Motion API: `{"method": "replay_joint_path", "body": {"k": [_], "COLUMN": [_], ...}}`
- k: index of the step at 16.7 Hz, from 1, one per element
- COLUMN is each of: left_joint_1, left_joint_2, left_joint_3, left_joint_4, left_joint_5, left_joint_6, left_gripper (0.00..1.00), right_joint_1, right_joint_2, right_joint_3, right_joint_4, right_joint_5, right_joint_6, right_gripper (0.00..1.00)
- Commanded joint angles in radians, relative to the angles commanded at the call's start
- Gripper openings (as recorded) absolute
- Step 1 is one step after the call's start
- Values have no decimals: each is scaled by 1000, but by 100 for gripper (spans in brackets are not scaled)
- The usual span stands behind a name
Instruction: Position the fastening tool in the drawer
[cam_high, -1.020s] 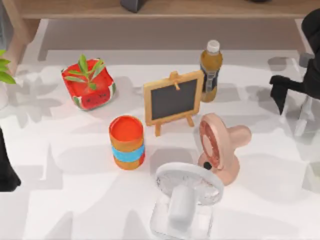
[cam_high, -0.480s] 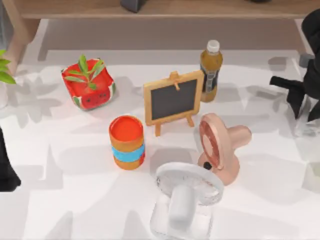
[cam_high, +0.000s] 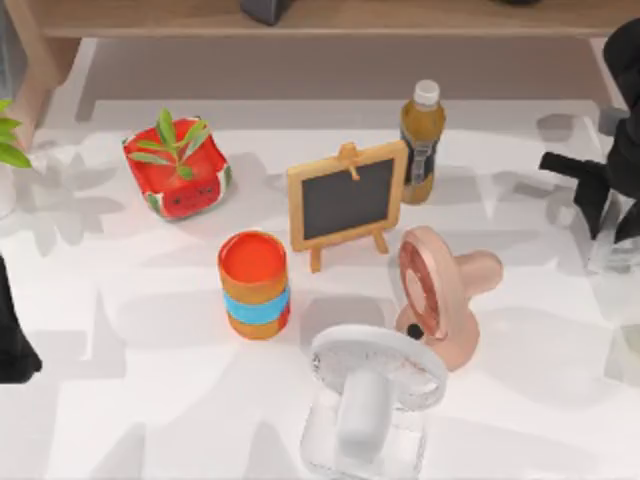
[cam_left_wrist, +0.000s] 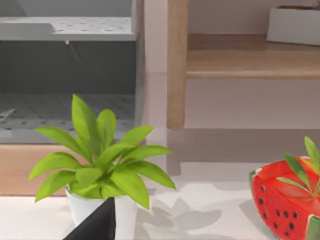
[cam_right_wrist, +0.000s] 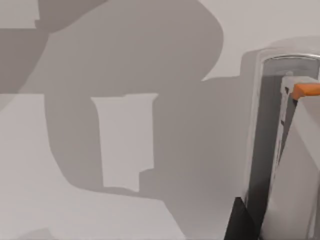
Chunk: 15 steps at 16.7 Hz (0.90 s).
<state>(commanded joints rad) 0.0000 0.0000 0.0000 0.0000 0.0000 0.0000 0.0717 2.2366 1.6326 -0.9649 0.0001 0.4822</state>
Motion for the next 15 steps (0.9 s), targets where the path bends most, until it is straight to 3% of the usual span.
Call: {"method": "replay_joint_path", "body": {"k": [8,15], "left_joint_1": [0,0], "left_joint_2": [0,0], "left_joint_3": [0,0], "left_joint_4": [0,0], "left_joint_5": [0,0], "left_joint_6": [0,0], "left_gripper": [100,100], "right_joint_1": [17,1], "right_joint_2": [-29,-38], "right_joint_3": [37,63], "right_joint_4": [-43,-100], "right_joint_5": [-2,-1], "right_joint_6": [53,0], "right_gripper": [0,0]}}
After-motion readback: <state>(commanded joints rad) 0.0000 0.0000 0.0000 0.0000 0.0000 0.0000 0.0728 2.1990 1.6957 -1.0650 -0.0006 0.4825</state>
